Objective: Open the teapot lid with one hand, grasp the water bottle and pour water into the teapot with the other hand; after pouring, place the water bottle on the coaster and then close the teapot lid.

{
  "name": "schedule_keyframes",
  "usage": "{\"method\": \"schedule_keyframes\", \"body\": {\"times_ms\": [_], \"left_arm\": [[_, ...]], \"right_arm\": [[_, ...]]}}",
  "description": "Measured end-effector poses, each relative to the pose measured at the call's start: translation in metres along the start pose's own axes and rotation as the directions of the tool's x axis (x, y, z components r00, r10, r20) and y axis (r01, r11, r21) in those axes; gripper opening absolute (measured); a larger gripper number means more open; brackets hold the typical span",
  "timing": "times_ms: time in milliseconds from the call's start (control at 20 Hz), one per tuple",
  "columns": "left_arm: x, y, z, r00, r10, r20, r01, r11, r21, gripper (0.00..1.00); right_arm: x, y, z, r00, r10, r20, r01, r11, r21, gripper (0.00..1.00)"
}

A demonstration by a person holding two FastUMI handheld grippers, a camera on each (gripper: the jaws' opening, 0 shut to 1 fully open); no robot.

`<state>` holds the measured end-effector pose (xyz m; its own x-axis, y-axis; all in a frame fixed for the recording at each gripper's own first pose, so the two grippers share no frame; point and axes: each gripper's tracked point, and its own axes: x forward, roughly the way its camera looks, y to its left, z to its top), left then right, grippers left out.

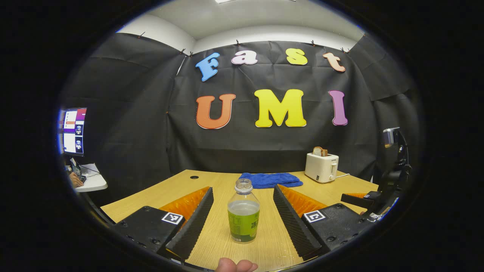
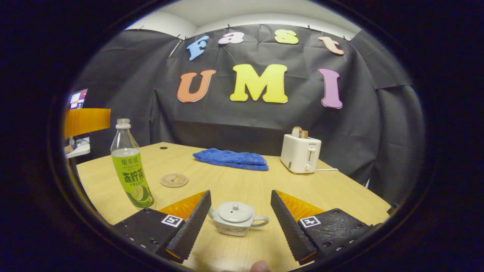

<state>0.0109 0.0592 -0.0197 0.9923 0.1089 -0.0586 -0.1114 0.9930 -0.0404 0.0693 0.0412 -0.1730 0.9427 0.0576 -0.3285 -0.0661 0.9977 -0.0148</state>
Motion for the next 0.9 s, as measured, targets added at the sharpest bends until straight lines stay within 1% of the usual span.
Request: {"method": "schedule_keyframes", "body": {"times_ms": [100,200,300,350,400,450,500,550,600,650,700,750,850,900], "left_arm": [[0.000,0.007,-0.001,1.000,0.009,-0.002,-0.009,1.000,-0.006,0.99],[-0.002,0.011,0.001,1.000,0.012,0.002,-0.012,1.000,-0.018,0.99],[0.001,0.012,0.001,1.000,0.013,0.001,-0.013,1.000,-0.020,0.99],[0.000,0.012,0.001,1.000,0.012,0.000,-0.012,1.000,-0.020,0.99],[0.000,0.013,0.001,1.000,0.012,-0.002,-0.012,1.000,-0.018,0.99],[-0.001,0.014,0.001,1.000,0.013,-0.001,-0.013,1.000,-0.015,0.99],[0.000,0.016,0.002,1.000,0.014,0.002,-0.014,1.000,-0.014,0.99],[0.000,0.017,0.002,1.000,0.015,0.001,-0.015,1.000,-0.016,0.99],[-0.001,0.018,0.000,1.000,0.016,-0.001,-0.016,1.000,-0.019,0.99],[0.002,0.018,-0.001,1.000,0.017,-0.005,-0.017,1.000,-0.019,0.99],[0.001,0.018,-0.001,1.000,0.020,-0.008,-0.020,1.000,-0.019,0.99],[0.001,0.018,-0.002,1.000,0.021,-0.011,-0.021,1.000,-0.019,0.99],[0.003,0.018,-0.006,1.000,0.021,-0.021,-0.021,1.000,-0.013,0.99],[0.004,0.018,-0.006,0.999,0.022,-0.023,-0.022,1.000,-0.012,0.99]], "right_arm": [[0.009,0.000,-0.009,0.999,-0.005,-0.035,0.005,1.000,0.006,0.95],[0.014,0.002,-0.010,0.999,-0.005,-0.041,0.007,0.999,0.031,0.89],[0.019,0.005,-0.012,0.998,-0.007,-0.056,0.008,1.000,0.027,0.76],[0.020,0.007,-0.011,0.998,-0.004,-0.058,0.006,1.000,0.029,0.65],[0.021,0.006,-0.010,0.998,-0.014,-0.054,0.015,0.999,0.031,0.61],[0.022,0.005,-0.010,0.998,-0.020,-0.053,0.022,0.999,0.032,0.51],[0.025,0.006,-0.011,0.998,-0.022,-0.055,0.024,0.999,0.034,0.46],[0.026,0.007,-0.013,0.998,-0.023,-0.060,0.025,0.999,0.035,0.33],[0.027,0.006,-0.013,0.998,-0.030,-0.060,0.032,0.999,0.030,0.28],[0.029,0.007,-0.011,0.998,-0.034,-0.062,0.035,0.999,0.022,0.18],[0.029,0.010,-0.013,0.998,-0.024,-0.066,0.025,1.000,0.017,0.18],[0.024,0.008,-0.013,0.997,-0.035,-0.073,0.035,0.999,0.001,0.18],[0.030,0.005,-0.014,0.997,-0.019,-0.072,0.019,1.000,-0.001,0.01],[0.030,0.007,-0.014,0.998,-0.011,-0.070,0.010,1.000,-0.007,0.01]]}}
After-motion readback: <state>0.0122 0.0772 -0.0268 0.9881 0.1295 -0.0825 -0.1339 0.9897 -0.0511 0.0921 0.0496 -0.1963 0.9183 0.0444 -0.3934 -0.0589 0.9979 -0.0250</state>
